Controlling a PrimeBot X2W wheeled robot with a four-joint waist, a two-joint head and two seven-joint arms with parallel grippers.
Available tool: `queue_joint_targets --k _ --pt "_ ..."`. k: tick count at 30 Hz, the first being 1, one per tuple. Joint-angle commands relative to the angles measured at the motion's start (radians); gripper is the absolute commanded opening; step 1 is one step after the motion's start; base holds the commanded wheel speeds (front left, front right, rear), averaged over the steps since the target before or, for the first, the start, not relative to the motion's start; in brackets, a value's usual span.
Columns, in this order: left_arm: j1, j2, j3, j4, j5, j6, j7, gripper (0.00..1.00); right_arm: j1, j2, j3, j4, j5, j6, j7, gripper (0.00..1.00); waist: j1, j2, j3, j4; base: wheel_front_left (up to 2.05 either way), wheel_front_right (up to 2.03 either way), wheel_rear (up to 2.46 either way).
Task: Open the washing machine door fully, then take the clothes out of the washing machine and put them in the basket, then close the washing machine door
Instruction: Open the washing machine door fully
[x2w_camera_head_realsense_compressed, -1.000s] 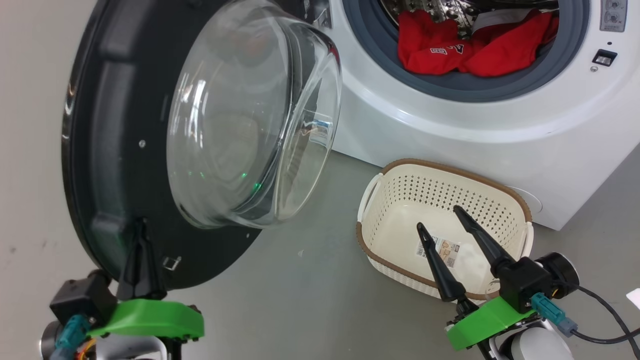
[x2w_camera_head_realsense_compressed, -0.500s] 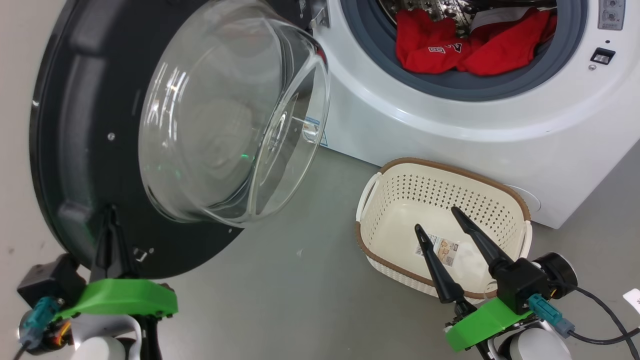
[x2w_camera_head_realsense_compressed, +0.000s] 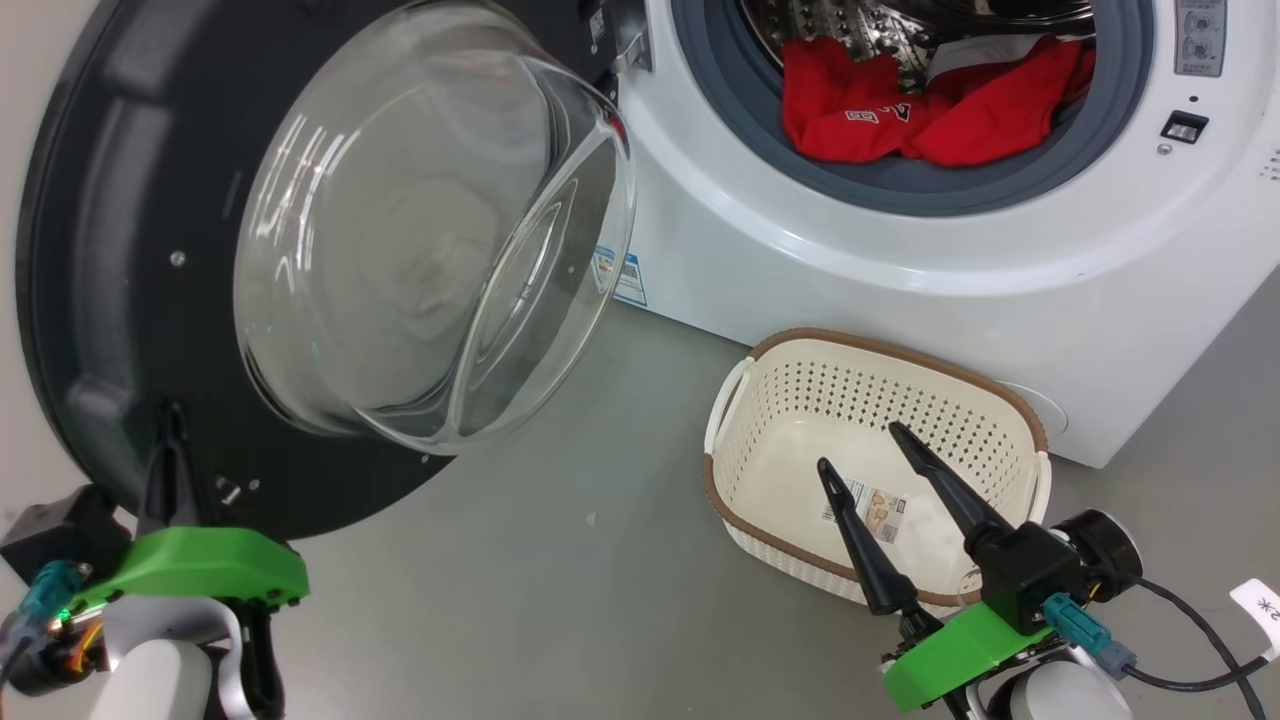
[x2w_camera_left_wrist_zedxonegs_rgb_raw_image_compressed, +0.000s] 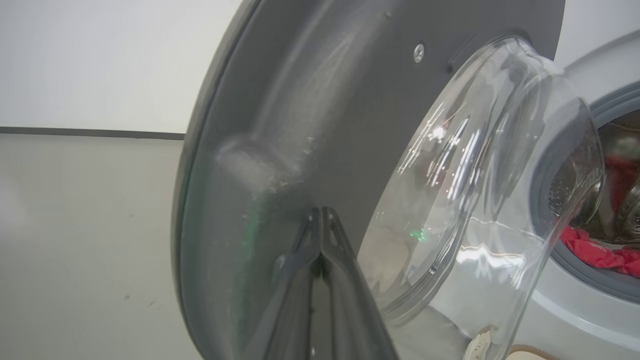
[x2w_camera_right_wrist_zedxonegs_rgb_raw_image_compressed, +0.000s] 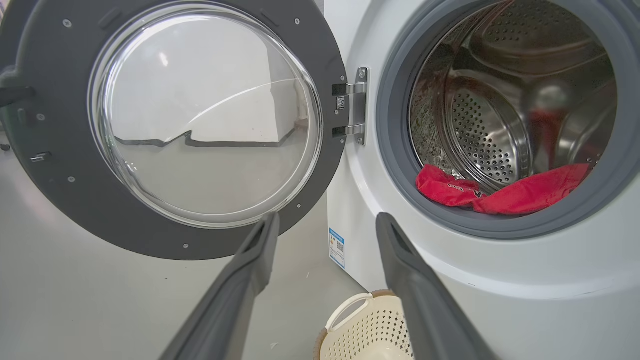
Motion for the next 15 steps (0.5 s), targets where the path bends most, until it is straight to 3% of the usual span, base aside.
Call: queue_joint_targets --k 1,15 --pt "-0.042 0.052 0.056 0.003 -0.004 -0.007 -0.012 0.00 -0.010 0.005 0.025 -0.021 -0.002 0.005 -0.006 1.00 0.0000 0.0000 -0.002 -0.001 0.00 0.00 0.00" --pt "-0.155 0.034 0.104 0.176 0.032 -0.075 -0.019 0.00 0.000 0.005 0.023 -0.045 -0.016 0.005 0.011 1.00 0.0000 0.0000 0.019 -0.005 0.00 0.00 0.00"
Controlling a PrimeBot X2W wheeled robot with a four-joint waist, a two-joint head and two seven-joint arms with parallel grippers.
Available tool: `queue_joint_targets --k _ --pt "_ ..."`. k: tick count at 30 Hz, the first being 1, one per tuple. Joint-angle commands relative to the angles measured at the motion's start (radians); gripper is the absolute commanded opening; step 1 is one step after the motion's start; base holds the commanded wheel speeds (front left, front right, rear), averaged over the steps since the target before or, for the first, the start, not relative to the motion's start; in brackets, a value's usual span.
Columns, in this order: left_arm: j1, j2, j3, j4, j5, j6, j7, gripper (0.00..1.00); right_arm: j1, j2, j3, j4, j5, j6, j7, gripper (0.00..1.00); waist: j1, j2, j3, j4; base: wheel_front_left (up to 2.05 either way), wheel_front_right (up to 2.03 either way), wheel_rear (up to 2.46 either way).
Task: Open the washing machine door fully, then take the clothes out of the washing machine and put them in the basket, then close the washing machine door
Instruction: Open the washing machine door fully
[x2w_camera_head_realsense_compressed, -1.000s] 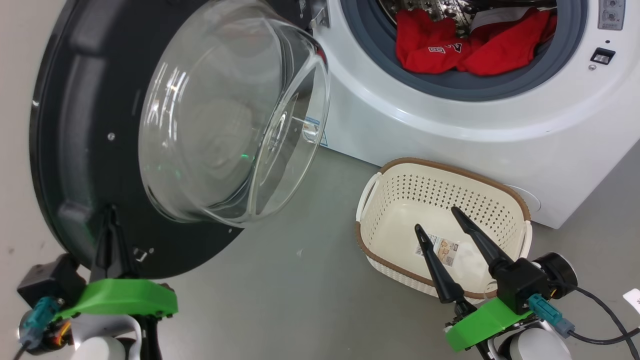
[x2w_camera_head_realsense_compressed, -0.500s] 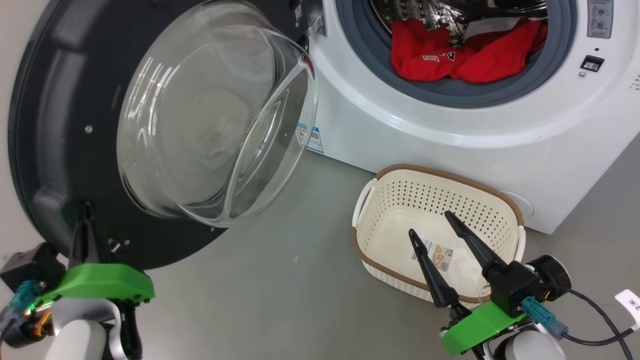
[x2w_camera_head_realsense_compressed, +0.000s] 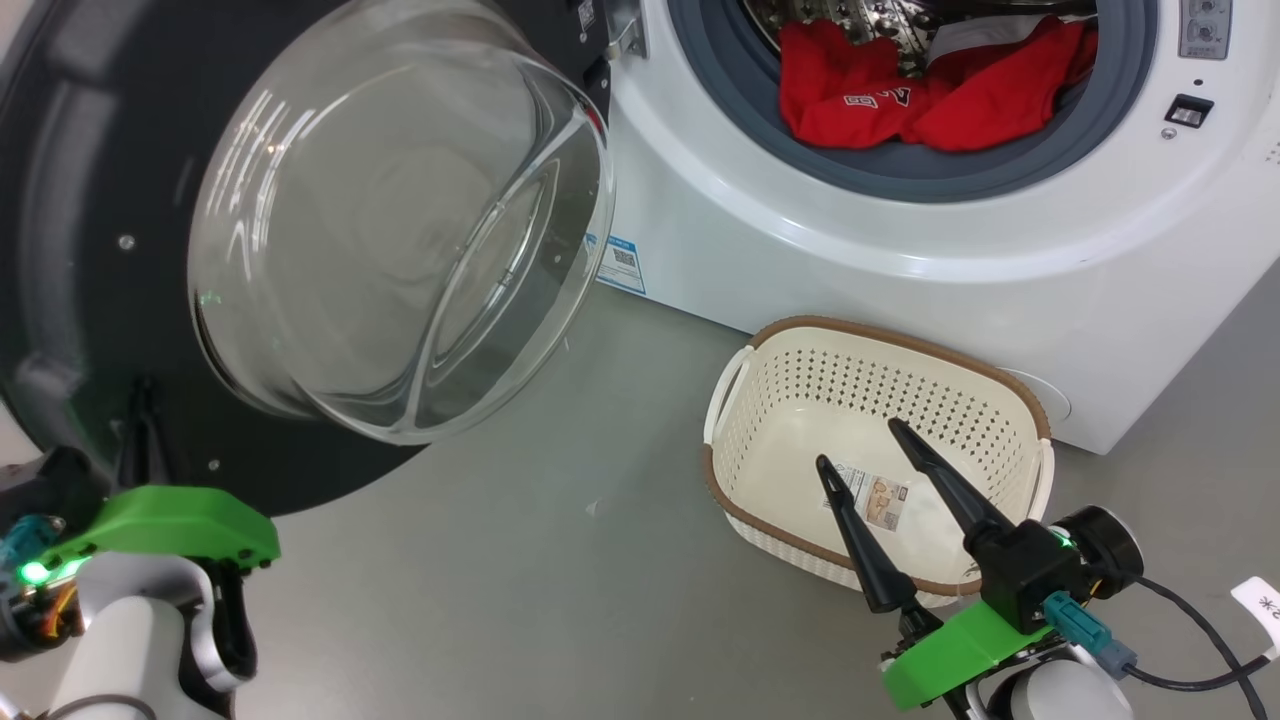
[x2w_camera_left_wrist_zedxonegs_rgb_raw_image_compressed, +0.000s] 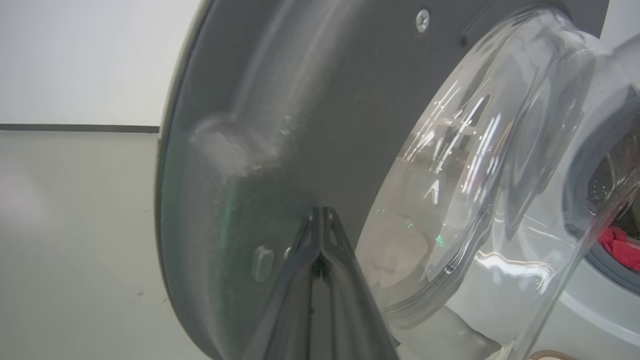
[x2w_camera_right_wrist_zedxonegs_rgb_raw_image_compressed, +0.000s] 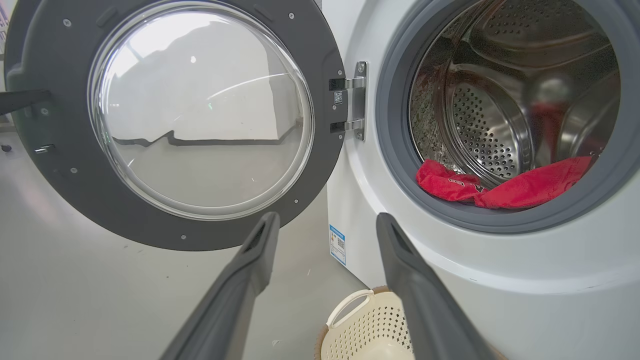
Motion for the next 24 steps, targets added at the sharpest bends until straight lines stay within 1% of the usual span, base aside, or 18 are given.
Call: queue_joint_targets --k 1,10,18,24 --pt "-0.050 0.043 0.056 -0.003 0.013 -0.008 -0.012 0.00 -0.001 0.005 0.026 -0.032 -0.015 0.005 0.002 1.00 0.0000 0.0000 0.002 -0.001 0.00 0.00 0.00" --pt "-0.094 0.024 0.116 0.072 0.054 -0.052 -0.012 0.00 0.007 0.005 0.026 -0.045 -0.025 0.005 0.014 1.00 0.0000 0.0000 0.009 -0.005 0.00 0.00 0.00" --pt "-0.108 0.002 0.165 0.108 0.105 -0.077 -0.012 0.00 0.012 0.005 0.027 -0.054 -0.021 0.005 0.021 1.00 0.0000 0.0000 0.006 -0.008 0.00 0.00 0.00" --pt "-0.116 -0.001 0.194 0.126 0.141 -0.096 -0.012 0.00 0.013 0.005 0.027 -0.057 -0.016 0.005 0.021 1.00 0.0000 0.0000 0.004 -0.009 0.00 0.00 0.00"
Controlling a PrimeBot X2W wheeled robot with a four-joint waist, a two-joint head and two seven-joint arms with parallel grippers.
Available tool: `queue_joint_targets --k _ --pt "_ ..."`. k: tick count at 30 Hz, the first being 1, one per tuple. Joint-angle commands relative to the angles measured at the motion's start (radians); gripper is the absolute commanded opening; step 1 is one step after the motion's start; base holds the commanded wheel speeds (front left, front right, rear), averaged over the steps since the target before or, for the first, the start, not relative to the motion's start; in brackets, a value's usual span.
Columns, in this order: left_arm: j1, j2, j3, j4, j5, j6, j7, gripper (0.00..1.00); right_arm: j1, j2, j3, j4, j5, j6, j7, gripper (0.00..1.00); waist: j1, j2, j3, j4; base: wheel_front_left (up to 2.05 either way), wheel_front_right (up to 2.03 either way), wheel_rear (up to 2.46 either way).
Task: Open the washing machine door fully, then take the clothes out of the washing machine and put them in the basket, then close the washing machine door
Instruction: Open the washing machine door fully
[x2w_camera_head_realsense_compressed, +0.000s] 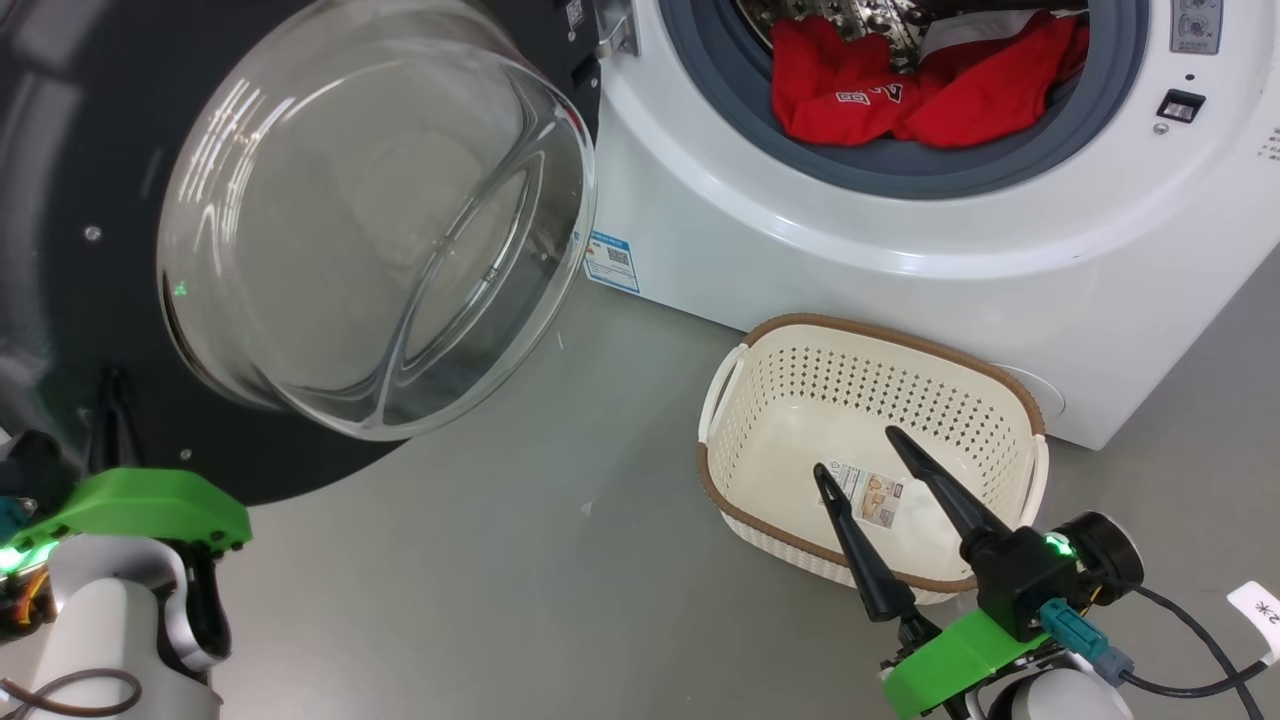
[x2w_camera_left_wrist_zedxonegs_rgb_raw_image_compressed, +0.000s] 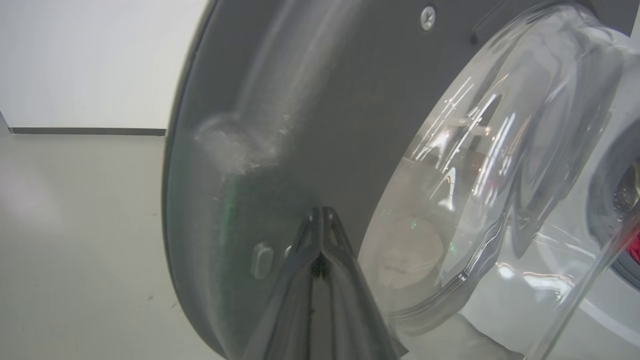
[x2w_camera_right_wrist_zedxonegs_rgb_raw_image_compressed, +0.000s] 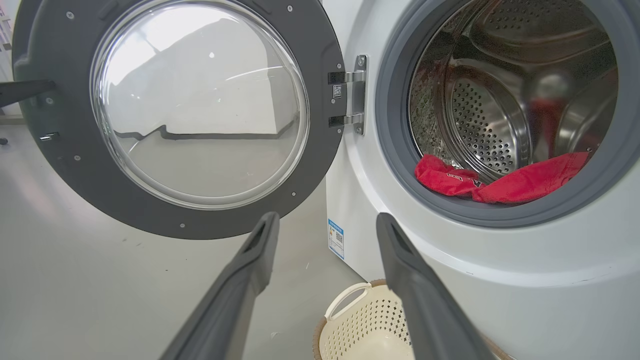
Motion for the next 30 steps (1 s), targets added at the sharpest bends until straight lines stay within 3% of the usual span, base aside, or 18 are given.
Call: queue_joint_targets --k 1,14,15,16,19,21,22,23,30 --pt "-0.036 0.050 0.050 -0.010 0.014 -0.006 -0.009 0.00 -0.005 0.005 0.024 -0.030 0.000 0.005 -0.002 1.00 0.0000 0.0000 0.000 0.000 0.00 0.00 0.00" --pt "-0.058 0.047 0.117 0.038 0.067 -0.031 -0.009 0.00 0.002 0.005 0.023 -0.033 0.000 0.005 0.000 1.00 0.0000 0.0000 -0.011 -0.014 0.00 0.00 0.00" --pt "-0.056 0.045 0.124 0.027 0.070 -0.033 -0.009 0.09 0.002 0.005 0.022 -0.032 0.001 0.005 -0.001 1.00 0.0000 0.0000 -0.013 -0.015 0.00 0.00 0.00" --pt "-0.053 0.041 0.130 0.013 0.074 -0.034 -0.009 0.25 0.002 0.005 0.021 -0.031 0.003 0.005 -0.001 1.00 0.0000 0.0000 -0.015 -0.017 0.00 0.00 0.00" --pt "-0.035 0.024 0.144 -0.046 0.094 -0.036 -0.009 0.41 0.003 0.005 0.015 -0.027 0.012 0.005 -0.006 1.00 0.0000 0.0000 -0.023 -0.024 0.00 0.00 0.00" --pt "-0.027 0.018 0.145 -0.072 0.103 -0.037 -0.009 0.44 0.003 0.005 0.011 -0.026 0.015 0.005 -0.008 1.00 0.0000 0.0000 -0.026 -0.027 0.00 0.00 0.00" --pt "-0.009 0.003 0.146 -0.122 0.118 -0.041 -0.009 0.94 0.002 0.005 0.003 -0.024 0.022 0.005 -0.013 1.00 0.0000 0.0000 -0.032 -0.035 0.00 0.00 0.00" --pt "0.000 -0.004 0.144 -0.148 0.127 -0.042 -0.009 1.00 0.002 0.005 -0.002 -0.023 0.024 0.005 -0.015 1.00 0.0000 0.0000 -0.035 -0.040 0.00 0.00 0.00" --pt "0.064 -0.042 0.107 -0.332 0.171 -0.077 -0.009 1.00 -0.007 0.005 -0.046 -0.013 0.033 0.005 -0.031 1.00 0.0000 0.0000 -0.056 -0.090 0.00 0.00 0.00"
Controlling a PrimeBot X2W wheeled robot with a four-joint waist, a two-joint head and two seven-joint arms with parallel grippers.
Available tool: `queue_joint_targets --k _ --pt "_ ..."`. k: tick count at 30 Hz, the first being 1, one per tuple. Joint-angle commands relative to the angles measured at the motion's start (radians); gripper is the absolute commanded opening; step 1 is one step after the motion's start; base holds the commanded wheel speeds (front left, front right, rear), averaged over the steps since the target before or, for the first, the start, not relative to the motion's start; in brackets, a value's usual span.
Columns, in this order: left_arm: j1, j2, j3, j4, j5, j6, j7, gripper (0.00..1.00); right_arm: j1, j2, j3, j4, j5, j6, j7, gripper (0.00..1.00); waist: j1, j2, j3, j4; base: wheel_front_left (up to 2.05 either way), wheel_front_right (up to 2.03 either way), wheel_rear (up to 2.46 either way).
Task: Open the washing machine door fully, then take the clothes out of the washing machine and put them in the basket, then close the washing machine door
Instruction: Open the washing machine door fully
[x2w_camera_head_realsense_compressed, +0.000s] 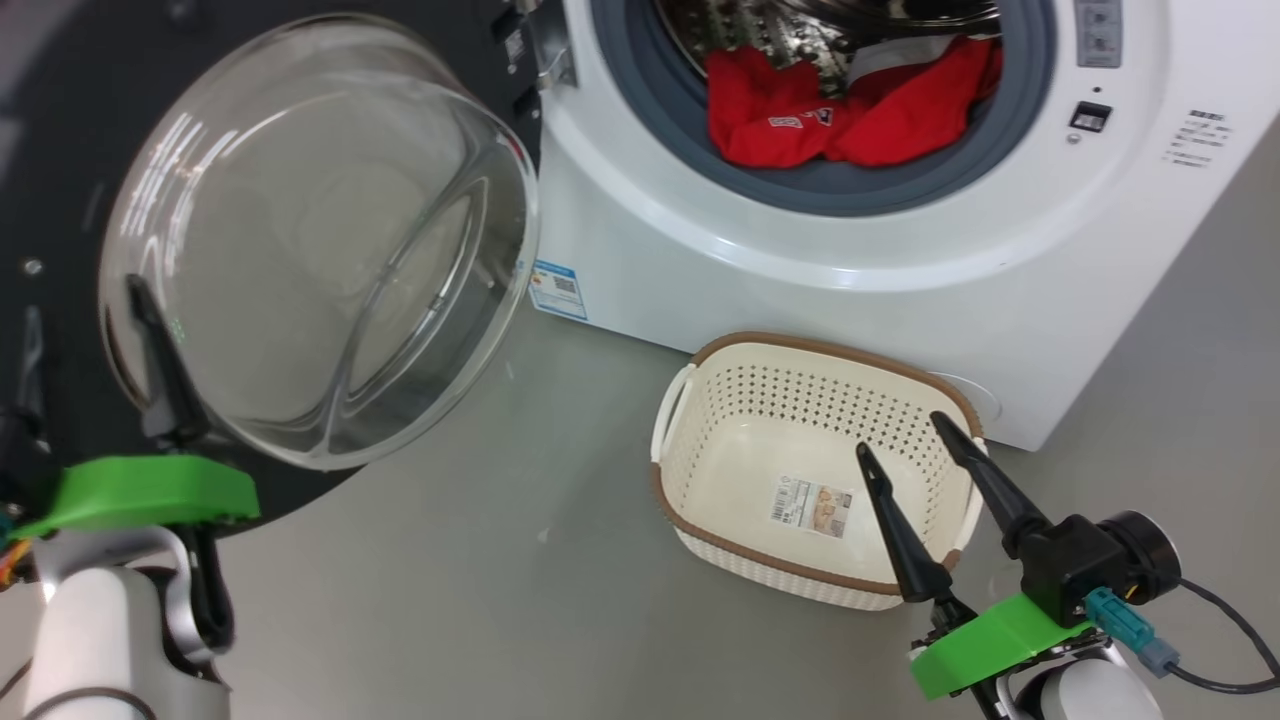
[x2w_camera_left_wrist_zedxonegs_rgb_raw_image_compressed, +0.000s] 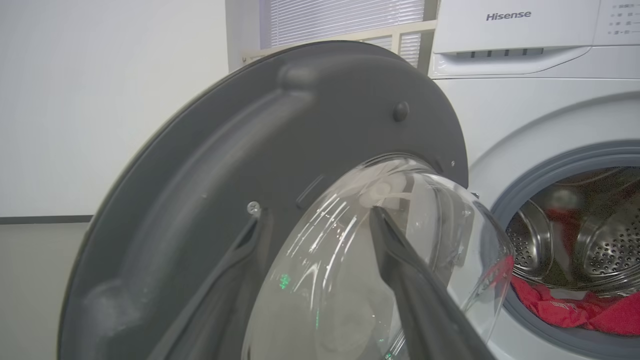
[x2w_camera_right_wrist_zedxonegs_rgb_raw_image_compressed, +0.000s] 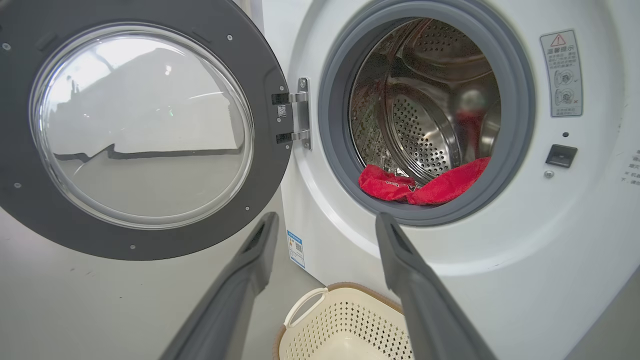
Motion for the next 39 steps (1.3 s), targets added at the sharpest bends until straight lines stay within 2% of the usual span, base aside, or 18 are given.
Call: queue_joint_targets --k 1,5,11,14,23,30,39 --pt "0.012 0.030 0.017 -0.041 0.012 -0.011 -0.008 1.00 -0.011 0.004 0.014 -0.020 0.006 0.005 -0.012 1.00 -0.0001 0.0000 -0.014 -0.027 0.00 0.00 0.00" --pt "0.040 0.020 -0.021 -0.102 0.003 -0.068 -0.008 1.00 -0.019 0.004 -0.011 -0.015 0.008 0.005 -0.016 1.00 -0.0001 0.0000 -0.022 -0.067 0.00 0.00 0.00" --pt "0.072 0.008 -0.092 -0.153 -0.015 -0.132 -0.008 1.00 -0.030 0.004 -0.052 -0.023 0.005 0.005 -0.019 1.00 -0.0001 0.0000 -0.030 -0.136 0.00 0.00 0.00" --pt "0.089 0.003 -0.119 -0.167 -0.035 -0.150 -0.008 1.00 -0.031 0.004 -0.076 -0.036 0.005 0.005 -0.019 1.00 -0.0001 0.0000 -0.035 -0.177 0.00 0.00 0.00" --pt "0.157 0.009 -0.177 -0.163 -0.099 -0.178 -0.003 1.00 -0.020 0.004 -0.119 -0.052 0.014 0.005 -0.019 1.00 -0.0001 0.0000 -0.053 -0.288 0.00 0.00 0.00" --pt "0.236 0.027 -0.178 -0.199 -0.135 -0.183 -0.002 1.00 -0.004 0.004 -0.116 -0.059 0.019 0.005 -0.019 1.00 -0.0001 0.0000 -0.068 -0.375 0.00 0.00 0.00" --pt "0.323 0.052 -0.173 -0.220 -0.144 -0.184 -0.001 1.00 0.039 0.004 -0.123 -0.086 0.017 0.005 -0.019 1.00 -0.0001 0.0000 -0.083 -0.442 0.00 0.00 0.00"
